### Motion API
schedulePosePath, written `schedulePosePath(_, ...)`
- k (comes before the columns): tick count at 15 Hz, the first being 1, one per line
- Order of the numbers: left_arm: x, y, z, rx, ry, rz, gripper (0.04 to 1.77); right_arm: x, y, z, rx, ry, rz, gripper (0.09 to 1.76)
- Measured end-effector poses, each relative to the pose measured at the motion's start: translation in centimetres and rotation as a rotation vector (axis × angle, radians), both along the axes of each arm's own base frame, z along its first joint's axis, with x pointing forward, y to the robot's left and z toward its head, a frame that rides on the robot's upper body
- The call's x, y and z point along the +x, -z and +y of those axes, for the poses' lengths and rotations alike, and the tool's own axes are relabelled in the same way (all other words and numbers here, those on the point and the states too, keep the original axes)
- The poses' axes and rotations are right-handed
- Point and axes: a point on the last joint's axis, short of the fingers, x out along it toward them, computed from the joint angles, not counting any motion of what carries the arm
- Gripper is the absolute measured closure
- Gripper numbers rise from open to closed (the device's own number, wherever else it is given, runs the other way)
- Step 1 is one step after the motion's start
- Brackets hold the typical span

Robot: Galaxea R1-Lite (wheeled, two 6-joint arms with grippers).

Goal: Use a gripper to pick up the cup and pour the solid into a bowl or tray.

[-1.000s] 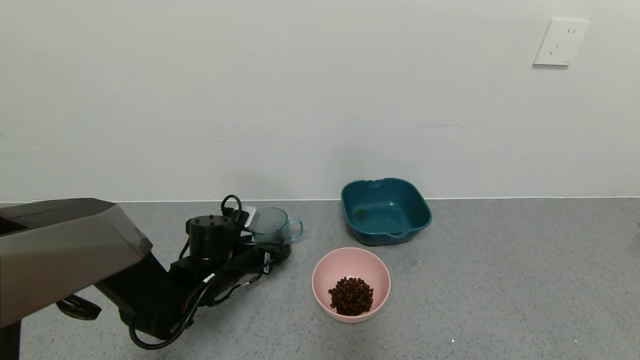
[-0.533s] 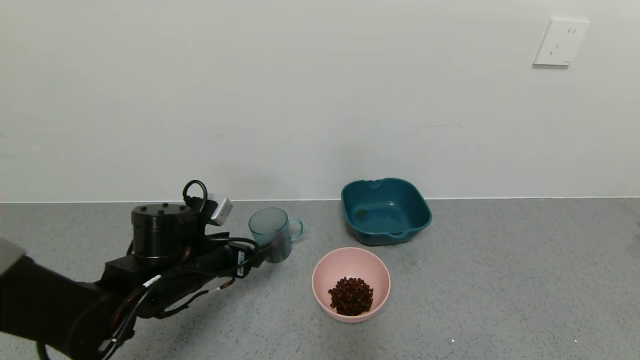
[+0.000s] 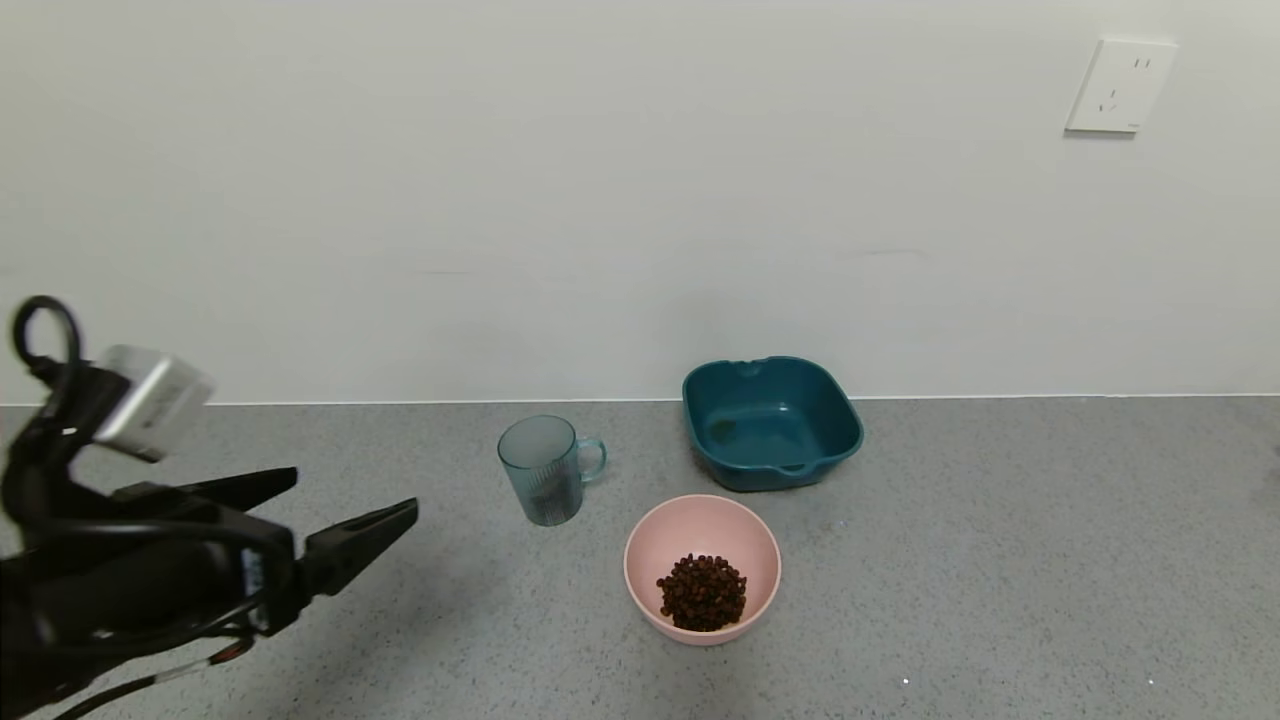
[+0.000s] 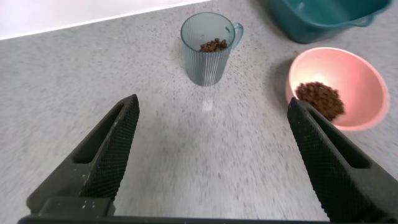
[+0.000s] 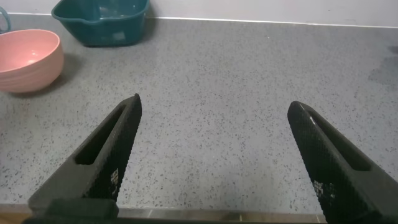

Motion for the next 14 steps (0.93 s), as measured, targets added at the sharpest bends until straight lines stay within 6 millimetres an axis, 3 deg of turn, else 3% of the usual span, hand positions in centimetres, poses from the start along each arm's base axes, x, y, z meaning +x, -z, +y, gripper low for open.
schedulePosePath(3, -6.1, -2.0, 1.9, -0.016, -0.001, -0.051, 0.1, 0.0, 0.0, 0.0, 0.0, 0.001, 0.0, 0.14)
schedulePosePath(7, -13.1, -3.0, 4.1, -0.036, -0.022, -0.139, 0.1, 0.0, 0.0, 0.0, 0.0, 0.0, 0.0, 0.14)
schedulePosePath(10, -16.6, -3.1, 5.1, -0.045, -0.1, -0.211, 0.1, 0.0, 0.0, 0.0, 0.0, 0.0, 0.0, 0.14)
schedulePosePath(14, -19.7, -2.6, 5.4, -0.046, -0.225, -0.286, 0.1, 0.0, 0.0, 0.0, 0.0, 0.0, 0.0, 0.14)
